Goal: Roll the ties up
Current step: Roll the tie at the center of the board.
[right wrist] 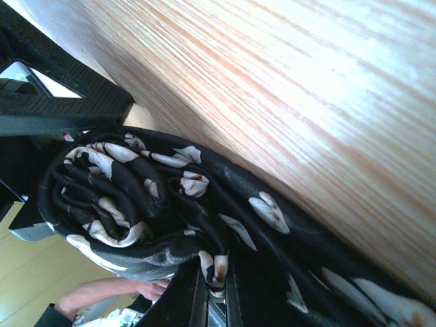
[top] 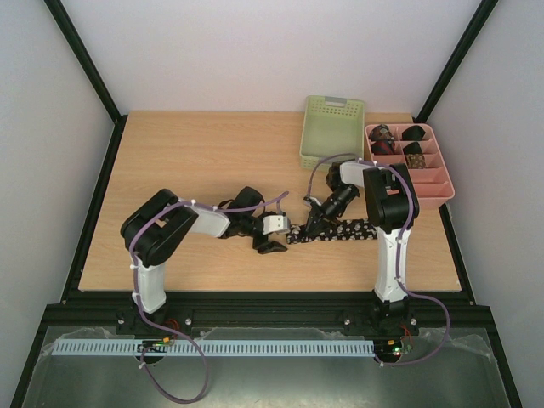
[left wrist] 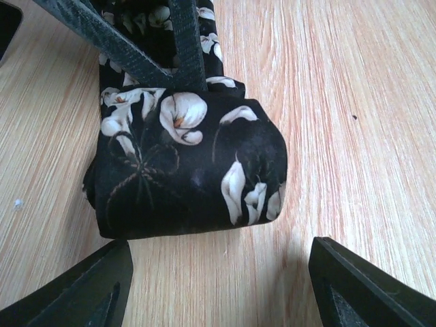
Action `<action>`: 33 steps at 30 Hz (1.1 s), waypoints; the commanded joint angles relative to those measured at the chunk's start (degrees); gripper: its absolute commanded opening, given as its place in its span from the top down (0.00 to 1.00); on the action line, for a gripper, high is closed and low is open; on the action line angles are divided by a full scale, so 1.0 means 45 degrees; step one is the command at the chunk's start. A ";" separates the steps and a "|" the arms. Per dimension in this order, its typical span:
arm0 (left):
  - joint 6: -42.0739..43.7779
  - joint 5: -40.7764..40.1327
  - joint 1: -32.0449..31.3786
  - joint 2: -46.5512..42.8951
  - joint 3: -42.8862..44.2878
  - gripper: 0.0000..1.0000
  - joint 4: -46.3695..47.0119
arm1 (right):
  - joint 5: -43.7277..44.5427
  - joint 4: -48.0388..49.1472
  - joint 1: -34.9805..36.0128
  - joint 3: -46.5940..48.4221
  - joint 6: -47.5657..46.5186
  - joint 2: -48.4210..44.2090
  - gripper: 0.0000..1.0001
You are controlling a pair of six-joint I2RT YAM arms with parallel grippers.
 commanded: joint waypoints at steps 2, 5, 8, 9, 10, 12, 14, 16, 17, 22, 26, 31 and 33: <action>-0.1174 -0.0304 -0.0195 0.0101 -0.0146 0.25 0.2008 | 0.1747 0.0835 -0.0031 0.0038 0.0204 0.1300 0.99; -0.1970 -0.0580 -0.0430 0.0558 0.0197 0.22 0.2902 | 0.1706 0.0787 -0.0016 0.0055 0.0211 0.1381 0.99; -0.2407 -0.0489 -0.0586 0.0819 0.0226 0.23 0.3399 | 0.1633 0.0800 -0.0029 -0.0051 0.0196 0.1340 0.99; -0.2422 -0.0399 -0.0637 0.0842 0.0212 0.25 0.3458 | 0.1623 0.0795 -0.0023 -0.0099 0.0215 0.1324 0.99; -0.2480 -0.0371 -0.0694 0.0859 0.0210 0.30 0.3482 | 0.1607 0.0811 -0.0017 -0.0126 0.0232 0.1334 0.99; -0.2744 -0.0280 -0.0747 0.0799 0.0210 0.42 0.3663 | 0.1514 0.0852 -0.0028 -0.0172 0.0281 0.1338 0.99; -0.3027 -0.0270 -0.0814 0.0664 0.0303 0.52 0.3821 | 0.1355 0.0888 -0.0004 -0.0189 0.0356 0.1358 0.98; -0.3232 -0.0421 -0.0961 0.0626 0.0539 0.55 0.3854 | 0.1187 0.0966 0.0026 -0.0196 0.0439 0.1358 0.99; -0.3335 -0.0542 -0.1050 0.0656 0.0744 0.56 0.3913 | 0.1145 0.0991 0.0052 -0.0211 0.0451 0.1368 0.99; -0.3493 -0.0886 -0.1378 0.1548 0.1860 0.53 0.3432 | 0.0899 0.1100 0.0141 -0.0219 0.0528 0.1319 0.99; -0.2637 -0.1324 -0.1431 0.2427 0.2358 0.48 0.2062 | 0.0843 0.1174 0.0145 -0.0159 0.0585 0.1247 0.98; -0.1614 -0.2178 -0.1270 0.2772 0.2267 0.58 -0.0121 | 0.0878 0.1195 0.0123 -0.0053 0.0619 0.0973 0.96; -0.1400 -0.2532 -0.1062 0.2773 0.2259 0.62 -0.0950 | 0.0824 0.1098 0.0033 -0.0041 0.0558 0.0622 0.92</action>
